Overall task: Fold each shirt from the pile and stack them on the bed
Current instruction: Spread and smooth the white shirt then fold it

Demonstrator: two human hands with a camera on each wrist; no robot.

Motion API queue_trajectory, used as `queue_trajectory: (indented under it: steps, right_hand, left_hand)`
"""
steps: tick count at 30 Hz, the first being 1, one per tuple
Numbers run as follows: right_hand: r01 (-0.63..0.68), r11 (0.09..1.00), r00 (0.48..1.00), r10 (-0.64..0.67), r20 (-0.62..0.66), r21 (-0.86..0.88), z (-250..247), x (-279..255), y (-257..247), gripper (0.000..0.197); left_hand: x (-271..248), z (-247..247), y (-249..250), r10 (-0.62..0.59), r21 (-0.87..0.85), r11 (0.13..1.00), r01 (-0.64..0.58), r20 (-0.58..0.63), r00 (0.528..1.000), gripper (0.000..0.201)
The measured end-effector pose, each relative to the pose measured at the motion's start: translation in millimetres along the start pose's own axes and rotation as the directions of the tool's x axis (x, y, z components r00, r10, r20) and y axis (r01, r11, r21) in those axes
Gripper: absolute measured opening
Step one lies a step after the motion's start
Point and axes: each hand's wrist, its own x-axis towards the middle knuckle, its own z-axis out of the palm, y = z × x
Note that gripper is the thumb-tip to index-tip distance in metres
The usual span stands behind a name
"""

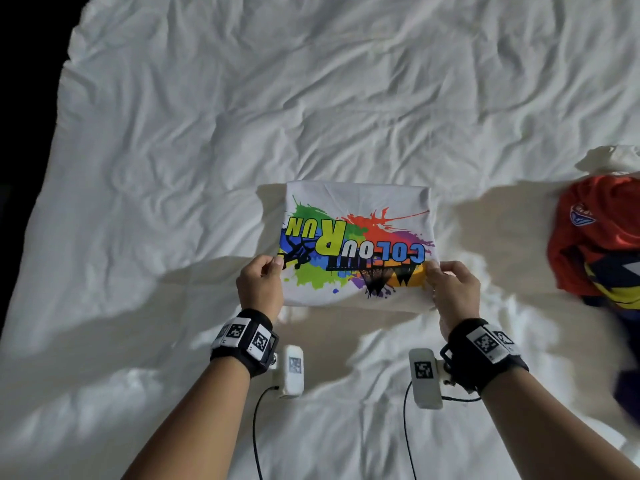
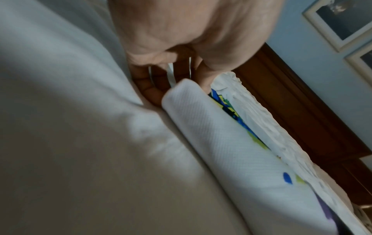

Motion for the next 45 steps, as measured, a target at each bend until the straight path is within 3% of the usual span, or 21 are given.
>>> queue_trajectory:
  steps: [4,9,13,15,17,19,21,22,23,26,29,31,33,35,37,40,41,43,45]
  right_hand:
    - [0.015,0.989,1.000,-0.017,-0.014,-0.148,-2.6,6.7,7.0,0.018]
    - [0.198,0.905,0.975,-0.222,-0.023,-0.377,4.3,8.9,9.2,0.021]
    - [0.108,0.933,0.990,-0.132,-0.046,-0.342,8.6,11.7,1.7,0.015]
    - [0.129,0.900,0.978,-0.186,-0.098,-0.417,10.7,4.8,-4.7,0.018]
    - [0.325,0.734,0.897,-0.439,-0.052,-0.597,20.6,-9.2,-8.1,0.034]
    - [0.546,0.452,0.758,-0.625,0.187,-0.705,39.2,-25.1,-3.8,0.050]
    - [0.699,0.168,0.624,-0.619,0.477,-0.695,58.9,-33.1,7.8,0.059]
    - [0.733,0.073,0.586,-0.573,0.573,-0.676,65.4,-32.0,16.6,0.061]
    - [0.738,0.023,0.582,-0.527,0.620,-0.674,67.8,-27.2,24.7,0.062]
    - [0.674,0.004,0.656,-0.465,0.595,-0.739,57.7,-3.2,41.3,0.064]
    - [0.625,0.021,0.700,-0.457,0.548,-0.780,47.9,9.6,48.4,0.064]
    - [0.574,0.105,0.753,-0.455,0.474,-0.812,46.5,11.5,51.2,0.064]
    - [0.445,0.254,0.853,-0.413,0.320,-0.859,45.1,13.2,50.5,0.067]
    - [0.311,0.372,0.916,-0.364,0.171,-0.874,46.8,12.9,42.5,0.072]
    - [0.377,0.320,0.870,-0.444,0.214,-0.869,53.5,7.4,30.0,0.072]
    - [0.618,0.064,0.686,-0.530,0.498,-0.783,66.2,5.3,22.5,0.067]
    - [0.647,0.044,0.666,-0.520,0.535,-0.761,66.9,9.7,22.3,0.066]
    - [0.631,0.091,0.705,-0.482,0.521,-0.770,61.2,22.9,27.5,0.065]
    - [0.580,0.201,0.769,-0.456,0.448,-0.790,49.9,32.0,32.2,0.067]
  left_hand:
    - [0.1,0.3,-0.6,0.029,0.054,0.998,-0.030,0.015,0.999,0.024]
    - [2.0,-0.9,-4.3,0.067,0.110,0.991,-0.071,0.041,0.997,0.028]
    - [2.8,-1.5,-2.5,0.073,0.160,0.984,-0.081,0.061,0.996,0.029]
    - [-2.3,0.3,3.3,0.166,0.329,0.929,-0.166,0.030,0.986,0.020]
    - [-13.1,7.7,11.1,0.371,0.548,0.762,-0.346,0.068,0.926,0.032]
    - [-26.7,23.1,19.5,0.550,0.598,0.561,-0.572,0.247,0.798,0.052]
    - [-32.6,42.5,18.4,0.575,0.570,0.389,-0.724,0.464,0.674,0.060]
    - [-31.1,49.4,13.6,0.547,0.561,0.332,-0.759,0.541,0.639,0.062]
    - [-26.2,52.8,6.3,0.513,0.561,0.294,-0.774,0.591,0.623,0.063]
    - [-6.9,47.1,-16.5,0.460,0.587,0.262,-0.766,0.622,0.634,0.066]
    - [4.9,32.9,-30.9,0.429,0.626,0.312,-0.715,0.578,0.694,0.070]
    - [9.1,25.2,-35.8,0.401,0.673,0.378,-0.636,0.500,0.767,0.070]
    - [13.3,21.3,-32.5,0.360,0.713,0.464,-0.526,0.390,0.847,0.071]
    - [16.1,23.8,-19.9,0.353,0.738,0.504,-0.448,0.298,0.887,0.071]
    - [15.4,34.8,1.4,0.422,0.714,0.470,-0.518,0.334,0.843,0.071]
    - [18.3,62.8,23.6,0.497,0.596,0.315,-0.738,0.560,0.664,0.069]
    - [22.0,68.8,25.7,0.474,0.586,0.276,-0.762,0.607,0.638,0.067]
    - [34.7,69.9,22.5,0.391,0.623,0.264,-0.736,0.629,0.672,0.067]
    - [48.2,61.0,19.6,0.301,0.679,0.334,-0.653,0.580,0.757,0.069]
